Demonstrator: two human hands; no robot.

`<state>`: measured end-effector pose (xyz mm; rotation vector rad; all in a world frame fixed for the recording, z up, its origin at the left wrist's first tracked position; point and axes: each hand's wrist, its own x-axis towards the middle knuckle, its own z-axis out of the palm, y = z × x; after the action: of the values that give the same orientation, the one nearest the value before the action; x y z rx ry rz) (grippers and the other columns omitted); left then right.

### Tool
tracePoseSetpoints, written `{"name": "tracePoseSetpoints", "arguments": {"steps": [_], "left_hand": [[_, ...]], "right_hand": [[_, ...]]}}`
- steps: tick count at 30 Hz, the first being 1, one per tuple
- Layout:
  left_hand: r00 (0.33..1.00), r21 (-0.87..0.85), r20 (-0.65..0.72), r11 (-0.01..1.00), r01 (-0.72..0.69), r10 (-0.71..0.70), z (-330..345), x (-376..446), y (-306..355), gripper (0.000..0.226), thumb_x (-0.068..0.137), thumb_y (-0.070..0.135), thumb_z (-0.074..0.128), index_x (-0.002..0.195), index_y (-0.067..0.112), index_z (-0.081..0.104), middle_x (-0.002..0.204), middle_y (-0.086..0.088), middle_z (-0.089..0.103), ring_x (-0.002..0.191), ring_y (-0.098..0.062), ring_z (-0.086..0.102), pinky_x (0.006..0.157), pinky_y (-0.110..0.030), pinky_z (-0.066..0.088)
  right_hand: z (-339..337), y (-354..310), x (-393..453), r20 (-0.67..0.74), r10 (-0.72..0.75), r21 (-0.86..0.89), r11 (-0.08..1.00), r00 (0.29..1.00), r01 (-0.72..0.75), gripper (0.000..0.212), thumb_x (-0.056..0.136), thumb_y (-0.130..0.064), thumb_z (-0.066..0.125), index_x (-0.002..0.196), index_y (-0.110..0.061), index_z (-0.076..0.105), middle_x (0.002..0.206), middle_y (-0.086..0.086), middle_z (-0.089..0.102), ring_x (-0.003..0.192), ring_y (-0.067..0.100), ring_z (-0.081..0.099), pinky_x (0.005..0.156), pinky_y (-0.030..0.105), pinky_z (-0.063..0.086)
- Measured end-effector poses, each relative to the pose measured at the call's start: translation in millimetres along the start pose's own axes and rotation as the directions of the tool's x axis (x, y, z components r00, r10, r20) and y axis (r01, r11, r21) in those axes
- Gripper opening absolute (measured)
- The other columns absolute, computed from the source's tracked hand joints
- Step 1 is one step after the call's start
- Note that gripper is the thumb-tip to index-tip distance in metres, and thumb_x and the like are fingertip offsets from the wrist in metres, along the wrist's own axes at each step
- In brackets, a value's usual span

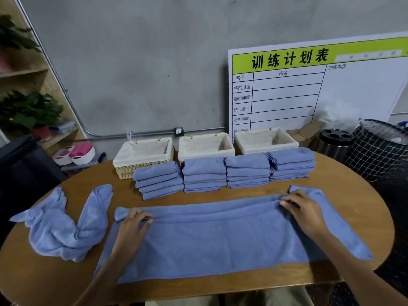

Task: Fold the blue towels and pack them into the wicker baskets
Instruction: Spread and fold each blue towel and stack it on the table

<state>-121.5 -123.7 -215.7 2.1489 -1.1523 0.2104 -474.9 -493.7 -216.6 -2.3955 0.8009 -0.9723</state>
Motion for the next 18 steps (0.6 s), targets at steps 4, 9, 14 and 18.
{"name": "tracePoseSetpoints", "arguments": {"steps": [4,9,14,18], "left_hand": [[0.999,-0.010,-0.049,1.000,0.024,-0.024,-4.5,20.4,6.2,0.025,0.091,0.002,0.069,0.097,0.026,0.063,0.093,0.008,0.052,0.085,0.000,0.053,0.079,-0.022,0.043],[0.990,0.014,-0.127,0.998,-0.064,0.065,-25.5,-2.6,20.3,0.017,0.086,-0.001,0.073,0.099,0.010,0.074,0.094,0.001,0.058,0.088,-0.002,0.053,0.083,-0.003,0.037],[0.998,-0.012,-0.012,0.998,-0.060,0.060,-28.8,-53.3,4.7,0.023,0.083,0.019,0.078,0.092,0.037,0.069,0.091,0.017,0.057,0.089,0.012,0.056,0.075,-0.006,0.041],[1.000,-0.032,-0.010,0.999,-0.003,0.003,-25.6,-58.5,7.1,0.030,0.081,0.005,0.080,0.093,0.032,0.073,0.089,0.008,0.061,0.090,0.003,0.059,0.072,-0.012,0.043]], "right_hand": [[-1.0,-2.7,20.6,0.015,0.012,0.041,0.999,1.000,-0.013,0.017,0.089,-0.008,0.071,0.088,-0.025,0.070,0.092,-0.003,0.061,0.084,0.006,0.060,0.073,0.010,0.041],[-25.2,-6.9,-5.1,-0.074,-0.075,0.028,0.997,0.994,0.077,0.006,0.083,-0.006,0.076,0.089,-0.010,0.076,0.089,-0.002,0.057,0.086,0.003,0.055,0.070,0.018,0.041],[-34.5,4.6,-47.5,-0.006,-0.142,-0.053,0.989,0.990,0.141,0.008,0.082,-0.021,0.081,0.087,-0.015,0.077,0.089,-0.009,0.054,0.077,-0.005,0.055,0.067,0.012,0.039],[-31.1,2.8,-51.0,0.020,-0.128,-0.125,0.984,0.992,0.129,0.010,0.078,-0.014,0.081,0.087,-0.017,0.077,0.090,-0.015,0.052,0.077,-0.003,0.052,0.064,0.009,0.037]]}}
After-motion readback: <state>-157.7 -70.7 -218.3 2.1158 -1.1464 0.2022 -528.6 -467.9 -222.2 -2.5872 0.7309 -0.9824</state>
